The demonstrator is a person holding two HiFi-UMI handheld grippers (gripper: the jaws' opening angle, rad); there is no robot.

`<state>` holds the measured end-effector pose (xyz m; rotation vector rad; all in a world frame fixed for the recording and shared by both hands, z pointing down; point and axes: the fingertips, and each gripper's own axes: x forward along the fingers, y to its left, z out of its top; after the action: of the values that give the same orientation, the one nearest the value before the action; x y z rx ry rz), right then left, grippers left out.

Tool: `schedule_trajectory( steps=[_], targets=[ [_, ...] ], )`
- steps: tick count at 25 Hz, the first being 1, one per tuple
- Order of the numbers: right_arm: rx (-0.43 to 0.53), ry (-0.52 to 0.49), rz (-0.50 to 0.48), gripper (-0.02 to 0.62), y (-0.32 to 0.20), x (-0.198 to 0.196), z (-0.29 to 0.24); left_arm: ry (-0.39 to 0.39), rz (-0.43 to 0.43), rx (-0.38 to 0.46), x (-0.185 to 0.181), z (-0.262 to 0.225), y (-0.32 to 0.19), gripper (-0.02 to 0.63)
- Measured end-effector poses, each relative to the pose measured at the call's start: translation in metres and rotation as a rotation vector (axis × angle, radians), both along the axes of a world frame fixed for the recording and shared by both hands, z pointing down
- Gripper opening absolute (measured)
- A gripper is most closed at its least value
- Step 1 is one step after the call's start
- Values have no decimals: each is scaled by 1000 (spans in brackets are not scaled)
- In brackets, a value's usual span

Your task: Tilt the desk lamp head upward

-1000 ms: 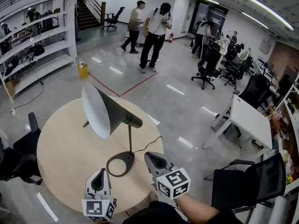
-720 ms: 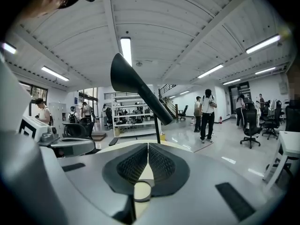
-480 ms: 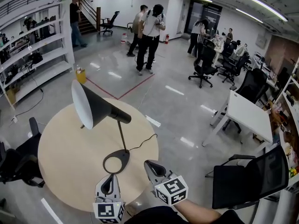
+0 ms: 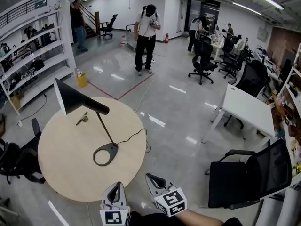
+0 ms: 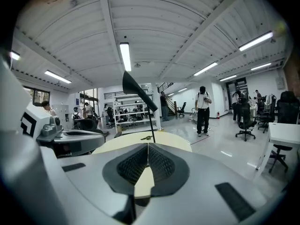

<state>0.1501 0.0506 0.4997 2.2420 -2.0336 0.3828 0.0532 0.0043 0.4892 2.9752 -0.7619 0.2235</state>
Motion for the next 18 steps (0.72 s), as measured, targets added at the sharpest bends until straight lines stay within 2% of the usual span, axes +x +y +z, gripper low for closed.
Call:
schedule_trajectory(
  steps=[4, 10, 15, 18],
  targets=[
    [-4, -29, -15, 15, 41, -4, 15, -38, -68, -1, -19, 10, 36, 46],
    [-5, -80, -33, 15, 80, -18, 25, -57, -78, 4, -70, 15, 54, 46],
    [0, -49, -18, 15, 101, -23, 27, -66, -78, 8, -114, 16, 64, 46],
    [6, -27, -6, 15, 112, -40, 19, -73, -82, 11, -140, 17, 72, 46]
  ],
)
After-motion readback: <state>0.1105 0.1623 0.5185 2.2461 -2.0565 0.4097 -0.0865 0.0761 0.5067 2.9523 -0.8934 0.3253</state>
